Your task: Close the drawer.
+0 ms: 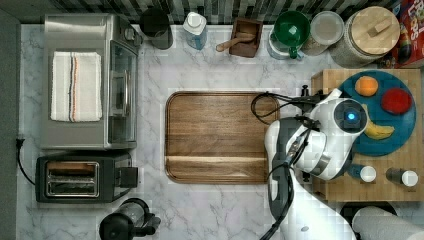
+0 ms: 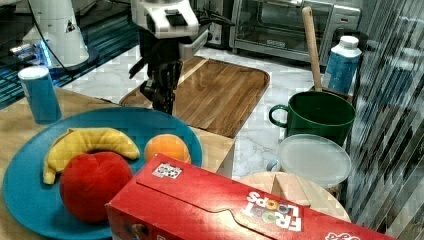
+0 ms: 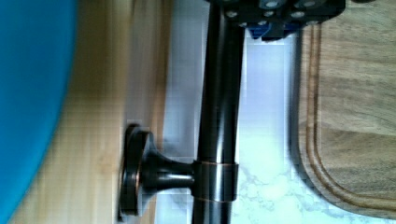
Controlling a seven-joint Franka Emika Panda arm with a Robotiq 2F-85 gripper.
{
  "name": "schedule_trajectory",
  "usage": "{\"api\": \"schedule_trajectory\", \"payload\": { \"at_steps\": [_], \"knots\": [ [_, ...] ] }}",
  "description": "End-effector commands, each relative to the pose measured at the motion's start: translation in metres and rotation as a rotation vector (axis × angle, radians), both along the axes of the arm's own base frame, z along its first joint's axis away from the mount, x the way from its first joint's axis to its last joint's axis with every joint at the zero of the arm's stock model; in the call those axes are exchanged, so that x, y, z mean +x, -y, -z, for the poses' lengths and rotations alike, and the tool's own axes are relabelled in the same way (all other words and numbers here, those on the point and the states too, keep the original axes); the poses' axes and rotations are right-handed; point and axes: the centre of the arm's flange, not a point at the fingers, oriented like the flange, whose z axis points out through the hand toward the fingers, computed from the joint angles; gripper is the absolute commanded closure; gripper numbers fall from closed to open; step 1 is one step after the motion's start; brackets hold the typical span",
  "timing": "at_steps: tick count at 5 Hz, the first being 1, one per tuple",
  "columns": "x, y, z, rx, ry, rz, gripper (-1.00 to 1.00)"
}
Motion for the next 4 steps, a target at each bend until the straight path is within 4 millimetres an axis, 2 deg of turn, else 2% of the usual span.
{"api": "schedule_trajectory", "payload": {
  "at_steps": [1, 4],
  "knots": [
    [-0.0390, 0.1248, -0.0251, -0.181, 0.056, 0.151, 1.00],
    [-0.0390, 0.1249, -0.0251, -0.181, 0.056, 0.151, 1.00]
  ]
}}
